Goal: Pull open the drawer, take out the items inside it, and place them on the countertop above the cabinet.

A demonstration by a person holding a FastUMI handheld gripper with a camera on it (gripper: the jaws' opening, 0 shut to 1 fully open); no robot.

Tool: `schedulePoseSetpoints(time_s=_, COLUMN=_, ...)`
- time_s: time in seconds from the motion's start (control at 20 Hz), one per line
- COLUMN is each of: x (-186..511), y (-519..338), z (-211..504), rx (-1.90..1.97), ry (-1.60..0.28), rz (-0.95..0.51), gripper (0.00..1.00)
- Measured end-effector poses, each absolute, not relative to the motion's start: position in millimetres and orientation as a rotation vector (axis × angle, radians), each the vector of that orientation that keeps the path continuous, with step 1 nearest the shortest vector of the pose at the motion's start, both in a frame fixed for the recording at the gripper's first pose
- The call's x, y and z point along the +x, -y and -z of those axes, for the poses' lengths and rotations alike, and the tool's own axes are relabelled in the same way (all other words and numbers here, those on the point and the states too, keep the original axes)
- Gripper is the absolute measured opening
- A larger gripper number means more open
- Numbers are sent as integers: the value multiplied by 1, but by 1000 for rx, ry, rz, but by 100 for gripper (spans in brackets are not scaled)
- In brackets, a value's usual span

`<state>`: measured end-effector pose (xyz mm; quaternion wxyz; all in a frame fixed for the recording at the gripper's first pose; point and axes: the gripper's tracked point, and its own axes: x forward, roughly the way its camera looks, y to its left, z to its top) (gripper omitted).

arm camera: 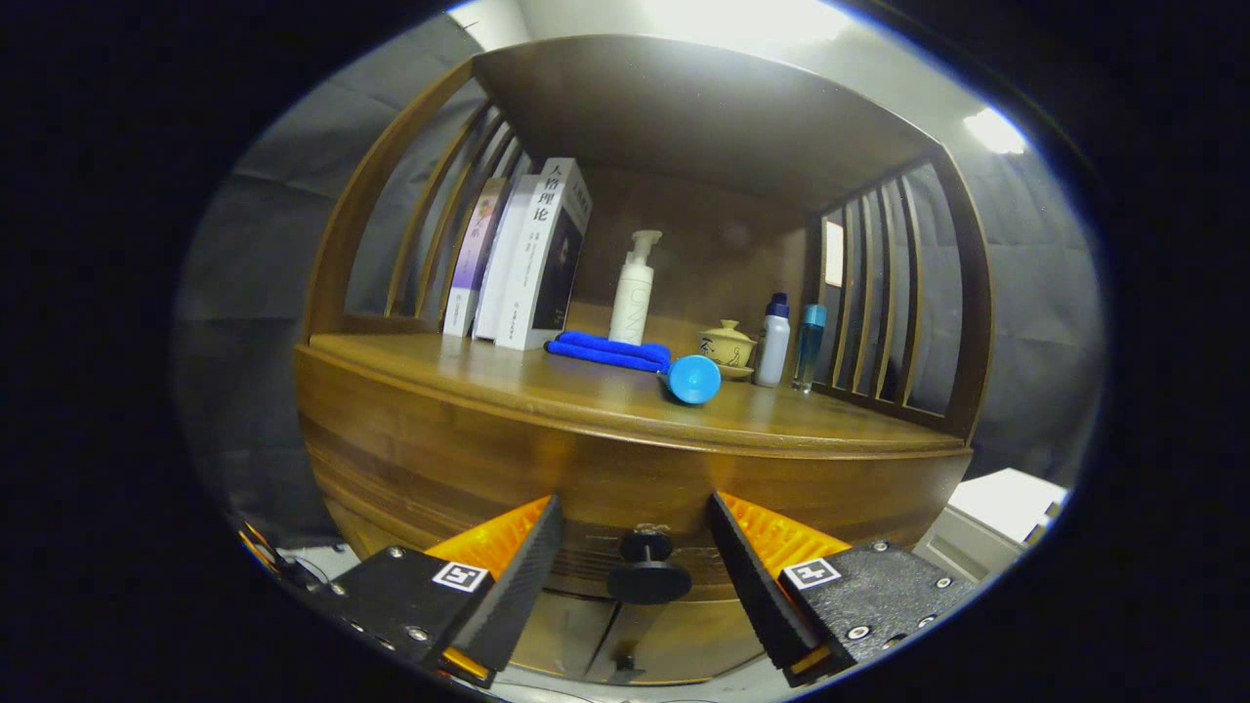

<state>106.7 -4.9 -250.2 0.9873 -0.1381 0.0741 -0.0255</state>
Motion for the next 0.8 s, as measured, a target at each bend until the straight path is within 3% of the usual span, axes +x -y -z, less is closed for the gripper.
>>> schedulePoseSetpoints(time_s=0.2, x=95, y=-24, z=215, rx=-217, ry=-132, rz=-93, gripper=95)
schedulePoseSetpoints(time_s=0.35, x=82, y=-32, z=146, rx=-179, ry=-84, rz=-141, gripper=95)
schedulePoseSetpoints(time_s=0.6, x=45, y=-28, z=14, rx=-215, ry=21, rz=-148, gripper=95)
schedulePoseSetpoints(time_s=0.8, x=-22, y=-20, z=-40, rx=-174, ry=56, rz=-103, gripper=94)
